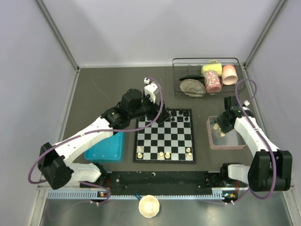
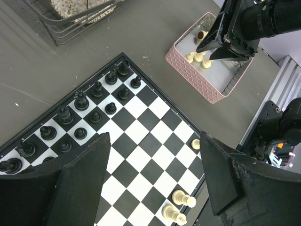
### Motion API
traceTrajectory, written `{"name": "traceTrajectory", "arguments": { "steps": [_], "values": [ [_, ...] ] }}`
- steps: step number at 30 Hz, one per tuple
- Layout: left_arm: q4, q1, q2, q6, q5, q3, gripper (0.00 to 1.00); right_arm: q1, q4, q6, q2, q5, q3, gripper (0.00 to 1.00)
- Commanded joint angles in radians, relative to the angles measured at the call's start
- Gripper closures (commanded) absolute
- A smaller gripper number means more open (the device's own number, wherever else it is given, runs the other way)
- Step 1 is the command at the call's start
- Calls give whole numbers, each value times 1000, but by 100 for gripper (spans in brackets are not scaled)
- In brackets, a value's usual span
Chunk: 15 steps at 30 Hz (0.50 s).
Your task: Set up the chess pieces on the board
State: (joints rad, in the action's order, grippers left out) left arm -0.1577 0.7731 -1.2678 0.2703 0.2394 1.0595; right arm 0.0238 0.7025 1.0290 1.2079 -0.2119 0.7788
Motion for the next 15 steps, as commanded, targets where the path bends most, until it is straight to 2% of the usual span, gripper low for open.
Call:
{"name": "traceTrajectory", "arguments": {
  "steps": [1,15],
  "values": [
    [55,2,-4,-16,-14,-1,19,-16,-24,-14,19,-12,10,55],
    [55,3,-7,-22,-23,-3,19,-19,-70,-15,94,-15,27,60]
  ]
}}
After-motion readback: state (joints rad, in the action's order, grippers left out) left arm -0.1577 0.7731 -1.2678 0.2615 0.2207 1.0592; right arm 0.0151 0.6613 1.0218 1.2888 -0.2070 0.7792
